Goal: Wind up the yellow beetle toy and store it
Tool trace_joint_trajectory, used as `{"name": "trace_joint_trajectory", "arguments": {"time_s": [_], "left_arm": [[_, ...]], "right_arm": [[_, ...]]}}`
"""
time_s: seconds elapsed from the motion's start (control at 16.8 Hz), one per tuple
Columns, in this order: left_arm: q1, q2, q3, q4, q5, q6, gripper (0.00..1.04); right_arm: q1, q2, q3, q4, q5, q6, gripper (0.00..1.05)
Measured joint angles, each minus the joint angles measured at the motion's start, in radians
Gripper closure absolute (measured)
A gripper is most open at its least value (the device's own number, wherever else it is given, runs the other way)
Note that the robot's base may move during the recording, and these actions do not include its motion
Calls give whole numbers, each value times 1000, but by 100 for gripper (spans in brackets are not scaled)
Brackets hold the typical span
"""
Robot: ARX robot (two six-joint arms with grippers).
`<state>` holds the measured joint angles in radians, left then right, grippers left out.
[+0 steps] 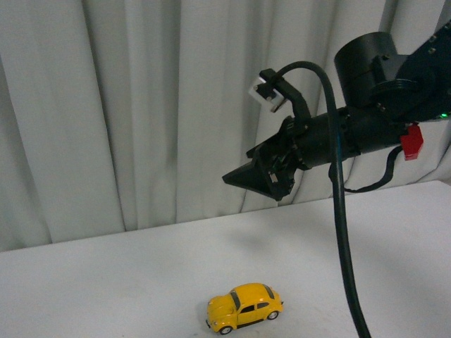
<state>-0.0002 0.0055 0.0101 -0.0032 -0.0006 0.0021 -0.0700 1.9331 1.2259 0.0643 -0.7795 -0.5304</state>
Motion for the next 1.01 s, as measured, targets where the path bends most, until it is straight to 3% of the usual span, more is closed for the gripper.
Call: {"name": "trace_joint_trajectory", "arguments": {"time_s": [0.3,0.48,0.54,0.6,1.01], "left_arm": [[0,0,0,0,0,0,7],[0,0,0,0,0,0,7],[0,0,0,0,0,0,7],[0,0,0,0,0,0,7],[0,0,0,0,0,0,7]], "right_arm": [[26,132,145,-524,-48,-463,7],[34,174,163,-678,-31,-663,7],[53,220,180,-723,8,-889,7],[57,285,212,-740,53,-1006,7],[49,398,288,-759,145,-1120,7]]}}
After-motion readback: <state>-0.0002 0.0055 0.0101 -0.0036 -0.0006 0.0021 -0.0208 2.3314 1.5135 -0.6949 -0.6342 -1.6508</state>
